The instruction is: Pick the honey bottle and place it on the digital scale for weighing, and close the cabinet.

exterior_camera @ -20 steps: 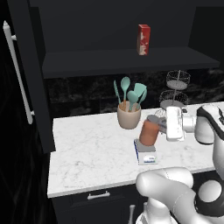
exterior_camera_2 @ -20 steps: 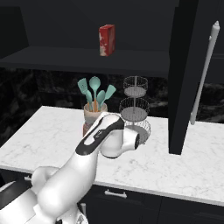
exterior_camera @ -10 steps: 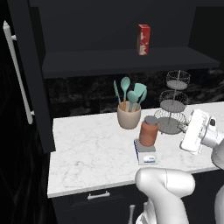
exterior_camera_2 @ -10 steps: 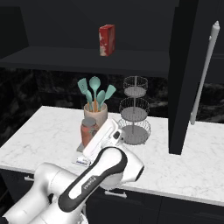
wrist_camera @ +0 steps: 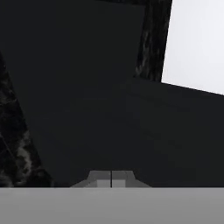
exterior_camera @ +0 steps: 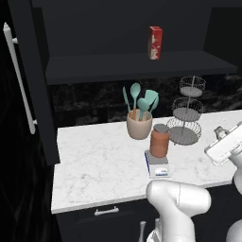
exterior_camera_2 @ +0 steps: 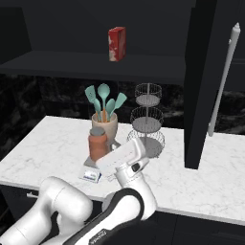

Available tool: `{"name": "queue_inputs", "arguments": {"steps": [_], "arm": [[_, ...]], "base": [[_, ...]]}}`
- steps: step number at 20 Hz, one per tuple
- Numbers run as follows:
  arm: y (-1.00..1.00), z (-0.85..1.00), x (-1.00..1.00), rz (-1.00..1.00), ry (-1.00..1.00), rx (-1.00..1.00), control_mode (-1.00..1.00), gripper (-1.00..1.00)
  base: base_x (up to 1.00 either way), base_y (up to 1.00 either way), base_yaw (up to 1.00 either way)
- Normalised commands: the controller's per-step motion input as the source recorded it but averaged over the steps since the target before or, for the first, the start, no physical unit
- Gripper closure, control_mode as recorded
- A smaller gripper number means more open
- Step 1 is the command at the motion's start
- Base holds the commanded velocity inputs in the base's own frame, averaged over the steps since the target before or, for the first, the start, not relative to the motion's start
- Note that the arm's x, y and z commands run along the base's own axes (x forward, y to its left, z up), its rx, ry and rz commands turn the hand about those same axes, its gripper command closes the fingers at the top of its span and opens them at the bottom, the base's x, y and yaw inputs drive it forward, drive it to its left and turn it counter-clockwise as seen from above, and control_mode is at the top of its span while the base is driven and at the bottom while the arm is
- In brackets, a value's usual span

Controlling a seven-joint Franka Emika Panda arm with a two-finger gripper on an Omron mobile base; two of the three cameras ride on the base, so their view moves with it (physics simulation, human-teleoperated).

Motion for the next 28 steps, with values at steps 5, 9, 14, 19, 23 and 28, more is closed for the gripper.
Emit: {"name": "queue_inputs", "arguments": {"steps": [5, 9, 14, 19, 23, 28], "arm": [[-0.84, 0.45, -0.22, -0.03, -0.26, 0.18, -1.00, 1.00], [-0.80, 0.07, -0.03, -0.02, -0.20, 0.16, -1.00, 1.00], [-0.85, 0.00, 0.00, 0.00, -0.16, 0.15, -1.00, 1.00], [-0.83, 0.00, -0.13, 0.00, -0.18, 0.13, -1.00, 1.00], [-0.81, 0.00, -0.16, 0.00, -0.11, 0.14, -1.00, 1.00], [-0.70, 0.02, 0.00, 0.00, 0.02, 0.14, -1.00, 1.00]], "base": [[0.00, 0.00, 0.00], [0.00, 0.00, 0.00], [0.00, 0.00, 0.00], [0.00, 0.00, 0.00], [0.00, 0.00, 0.00], [0.00, 0.00, 0.00]]}}
